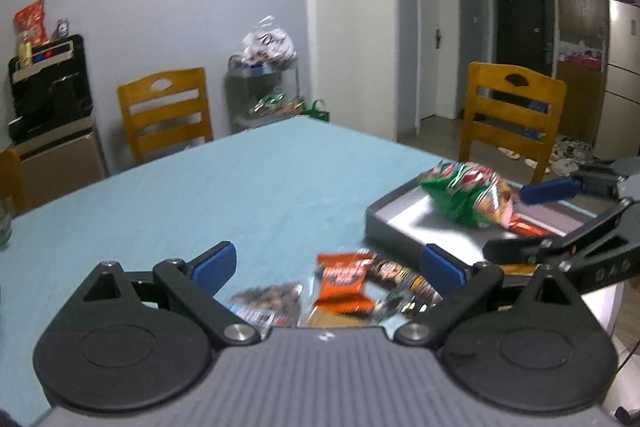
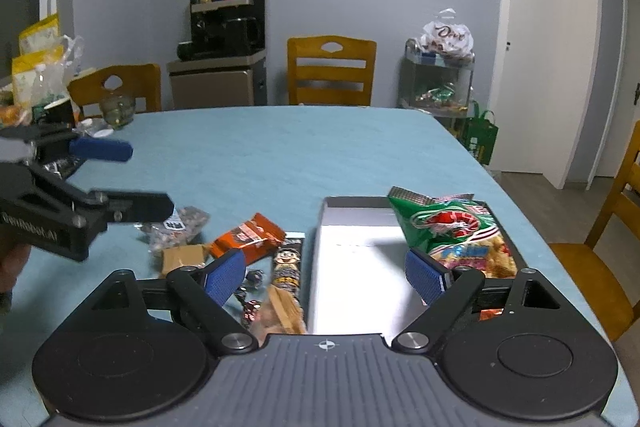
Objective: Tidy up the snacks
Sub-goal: 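Move right tool to the clear bag of round snacks while left tool approaches the pink-capped stick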
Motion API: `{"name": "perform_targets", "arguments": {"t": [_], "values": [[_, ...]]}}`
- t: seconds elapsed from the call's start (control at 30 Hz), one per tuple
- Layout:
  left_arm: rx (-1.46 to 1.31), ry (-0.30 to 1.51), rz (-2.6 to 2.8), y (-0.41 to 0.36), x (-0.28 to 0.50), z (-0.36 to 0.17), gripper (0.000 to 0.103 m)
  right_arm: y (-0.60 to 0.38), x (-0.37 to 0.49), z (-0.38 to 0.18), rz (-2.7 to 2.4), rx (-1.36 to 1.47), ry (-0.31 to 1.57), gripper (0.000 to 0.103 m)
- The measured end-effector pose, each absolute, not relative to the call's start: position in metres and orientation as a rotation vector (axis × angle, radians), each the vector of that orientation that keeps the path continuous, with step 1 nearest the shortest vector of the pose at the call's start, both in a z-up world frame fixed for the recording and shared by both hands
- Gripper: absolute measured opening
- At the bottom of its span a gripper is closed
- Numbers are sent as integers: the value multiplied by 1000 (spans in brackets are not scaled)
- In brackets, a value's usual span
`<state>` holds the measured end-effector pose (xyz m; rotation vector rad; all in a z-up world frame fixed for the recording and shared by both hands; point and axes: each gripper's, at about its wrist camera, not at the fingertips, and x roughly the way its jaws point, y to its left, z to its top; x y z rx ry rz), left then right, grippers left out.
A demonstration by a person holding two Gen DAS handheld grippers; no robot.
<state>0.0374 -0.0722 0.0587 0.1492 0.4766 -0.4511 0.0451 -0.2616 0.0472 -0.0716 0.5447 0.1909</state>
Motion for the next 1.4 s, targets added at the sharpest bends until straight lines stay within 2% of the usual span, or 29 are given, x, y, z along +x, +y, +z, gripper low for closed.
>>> {"name": "perform_targets", "arguments": {"t": [0.33, 0.83, 1.13, 1.4], "values": [[138, 560, -352, -50, 31, 28, 100, -254, 39, 44, 246, -99, 529, 91], [240, 589, -363, -64, 21, -1, 100, -245, 31, 31, 361, -157, 547, 94], [216, 635, -401, -67, 19, -13, 100, -238, 29, 23, 390, -201, 560, 94], [214, 670, -478, -71, 6, -22, 100, -238, 22, 13, 389, -245, 546, 88]]}}
